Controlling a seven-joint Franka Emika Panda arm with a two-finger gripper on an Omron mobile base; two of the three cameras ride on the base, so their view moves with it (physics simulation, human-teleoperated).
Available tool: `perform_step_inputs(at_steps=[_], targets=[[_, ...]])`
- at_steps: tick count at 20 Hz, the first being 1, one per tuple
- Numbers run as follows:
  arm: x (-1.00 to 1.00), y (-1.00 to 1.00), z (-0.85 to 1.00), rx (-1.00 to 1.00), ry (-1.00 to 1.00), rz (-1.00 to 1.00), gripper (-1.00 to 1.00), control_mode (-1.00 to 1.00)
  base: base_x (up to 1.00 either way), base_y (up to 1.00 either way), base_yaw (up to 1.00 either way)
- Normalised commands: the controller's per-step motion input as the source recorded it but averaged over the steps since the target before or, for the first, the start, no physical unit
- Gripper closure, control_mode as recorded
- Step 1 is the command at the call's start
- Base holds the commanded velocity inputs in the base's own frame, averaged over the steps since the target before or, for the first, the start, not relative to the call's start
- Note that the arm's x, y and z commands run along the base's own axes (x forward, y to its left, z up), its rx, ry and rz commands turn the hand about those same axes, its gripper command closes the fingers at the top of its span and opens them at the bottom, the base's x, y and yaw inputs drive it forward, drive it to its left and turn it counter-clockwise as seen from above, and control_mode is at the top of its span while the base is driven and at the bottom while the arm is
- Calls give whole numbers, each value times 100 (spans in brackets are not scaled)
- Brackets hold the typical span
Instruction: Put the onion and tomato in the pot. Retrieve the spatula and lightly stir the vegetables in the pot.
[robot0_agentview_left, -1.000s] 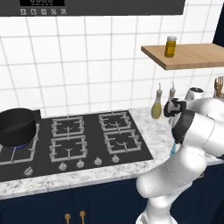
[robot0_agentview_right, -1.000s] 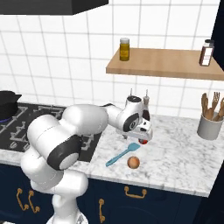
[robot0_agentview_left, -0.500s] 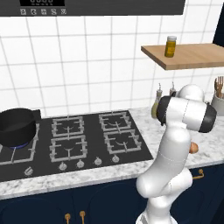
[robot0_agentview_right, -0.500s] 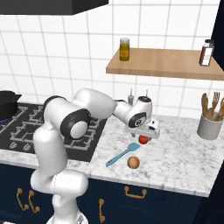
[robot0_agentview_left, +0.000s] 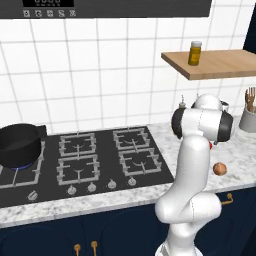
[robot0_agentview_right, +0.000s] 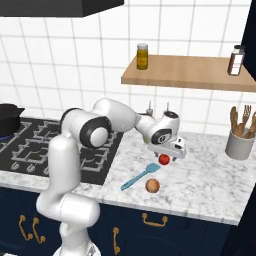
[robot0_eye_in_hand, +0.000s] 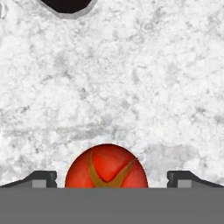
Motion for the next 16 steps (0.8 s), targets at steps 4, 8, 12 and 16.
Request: perform_step_inputs(at_steps=[4,8,12,16], targets=[[0,0,-33,0,0,0,-100,-100,0,0,0],[-20,26,-47,0,7,0,-100,-100,0,0,0],[-79,73,-74,0,14,2,100,-100,0,0,0],[-23,25,-45,2,6,2,100,-100,0,0,0]])
